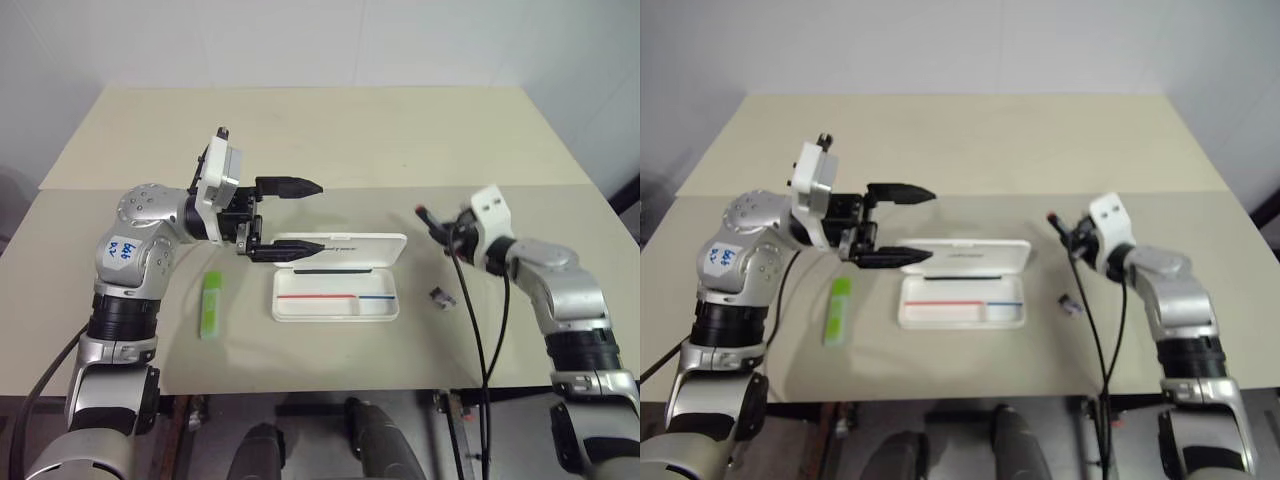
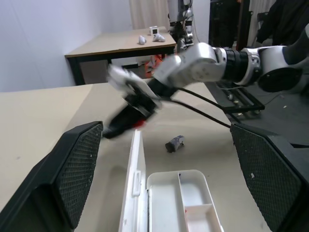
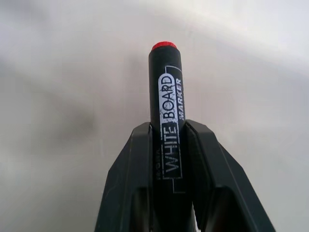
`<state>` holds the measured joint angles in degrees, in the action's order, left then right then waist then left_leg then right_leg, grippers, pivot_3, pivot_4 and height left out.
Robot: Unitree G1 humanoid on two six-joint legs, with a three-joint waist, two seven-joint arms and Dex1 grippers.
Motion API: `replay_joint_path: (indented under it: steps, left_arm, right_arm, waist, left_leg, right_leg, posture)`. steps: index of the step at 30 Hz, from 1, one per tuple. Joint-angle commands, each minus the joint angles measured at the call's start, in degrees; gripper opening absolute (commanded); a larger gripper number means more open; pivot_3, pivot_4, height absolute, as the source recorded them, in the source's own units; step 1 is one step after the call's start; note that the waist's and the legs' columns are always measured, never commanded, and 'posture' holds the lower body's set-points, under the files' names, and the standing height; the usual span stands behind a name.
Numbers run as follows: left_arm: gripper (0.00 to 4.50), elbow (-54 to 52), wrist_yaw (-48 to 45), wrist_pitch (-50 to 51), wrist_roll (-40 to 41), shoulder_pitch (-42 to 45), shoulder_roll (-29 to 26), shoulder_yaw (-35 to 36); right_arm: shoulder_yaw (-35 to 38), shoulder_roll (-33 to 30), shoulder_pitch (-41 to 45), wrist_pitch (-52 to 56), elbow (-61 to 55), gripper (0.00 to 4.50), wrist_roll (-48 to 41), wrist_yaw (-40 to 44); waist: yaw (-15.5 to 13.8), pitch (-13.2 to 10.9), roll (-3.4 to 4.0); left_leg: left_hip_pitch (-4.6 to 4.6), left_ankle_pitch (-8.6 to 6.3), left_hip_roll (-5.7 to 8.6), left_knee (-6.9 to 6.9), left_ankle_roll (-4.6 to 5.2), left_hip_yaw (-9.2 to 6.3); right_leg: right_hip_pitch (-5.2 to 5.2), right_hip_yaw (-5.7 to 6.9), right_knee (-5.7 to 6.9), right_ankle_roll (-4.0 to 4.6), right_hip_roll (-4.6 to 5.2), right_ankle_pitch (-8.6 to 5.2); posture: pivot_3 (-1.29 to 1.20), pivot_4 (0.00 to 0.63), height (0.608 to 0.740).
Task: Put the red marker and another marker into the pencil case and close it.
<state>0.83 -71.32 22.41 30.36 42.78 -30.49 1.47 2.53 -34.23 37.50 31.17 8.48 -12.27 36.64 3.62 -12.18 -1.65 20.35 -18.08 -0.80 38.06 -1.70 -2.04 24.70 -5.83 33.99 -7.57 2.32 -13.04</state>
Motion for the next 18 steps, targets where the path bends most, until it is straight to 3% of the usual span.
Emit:
replay_joint_path:
  steps: [1, 7, 9, 13, 18]
  left_arm:
    - [4.50, -3.52, 1.43, 0.81, 2.28, -0.76, -0.50, 1.71]
    - [4.50, -6.61, 4.30, 1.96, 3.40, -3.32, -1.30, 3.34]
    - [4.50, -8.19, 5.34, 2.32, 3.56, -4.50, -2.02, 4.02]
    - [4.50, -10.68, 7.29, 2.48, 3.72, -6.96, -3.55, 5.63]
    - [4.50, -13.56, 10.28, 0.99, 3.68, -10.75, -5.26, 8.91]
  right_arm:
    - [1.06, 0.02, 3.66, -2.67, -4.89, 0.58, -1.52, 1.56]
    - [0.24, 0.73, 8.86, 1.72, -14.04, 0.58, -7.09, 6.00]
    - [-0.29, 0.17, 9.94, 5.81, -18.89, 0.58, -11.01, 8.67]
    - [-0.42, -1.92, 11.82, 13.93, -25.94, 0.58, -18.73, 13.40]
    - [-4.02, -9.72, 12.29, 23.74, -33.35, 0.58, -27.09, 22.01]
  waist:
    - [-0.14, 0.00, 0.00]
    - [-0.35, 0.01, 0.02]
    - [-0.45, 0.00, 0.02]
    - [-0.57, 0.00, 0.03]
    - [-0.75, -0.01, 0.03]
  left_leg:
    - [0.00, 0.00, -0.01, -0.06, 0.00, -0.04]
    - [0.51, -0.01, 0.00, -0.08, -0.02, -0.09]
    - [0.96, 0.00, 0.00, 0.01, -0.04, -0.10]
    - [0.97, -0.01, -0.03, -0.05, -0.05, -0.13]
    - [0.97, -0.01, 0.00, -0.03, -0.05, -0.13]
  right_leg:
    - [0.01, 0.02, 0.00, 0.01, 0.00, -0.01]
    - [0.45, 0.08, 0.04, -0.06, 0.08, 0.03]
    - [0.87, 0.10, 0.12, -0.09, 0.12, 0.06]
    - [0.88, 0.20, 0.03, -0.05, 0.14, 0.03]
    - [0.83, 0.26, -0.02, -0.05, 0.22, 0.03]
  posture:
    - [0.00, 0.150, 0.740]
    - [0.00, 0.150, 0.740]
    - [0.00, 0.150, 0.740]
    - [0.00, 0.150, 0.740]
    - [0.00, 0.150, 0.740]
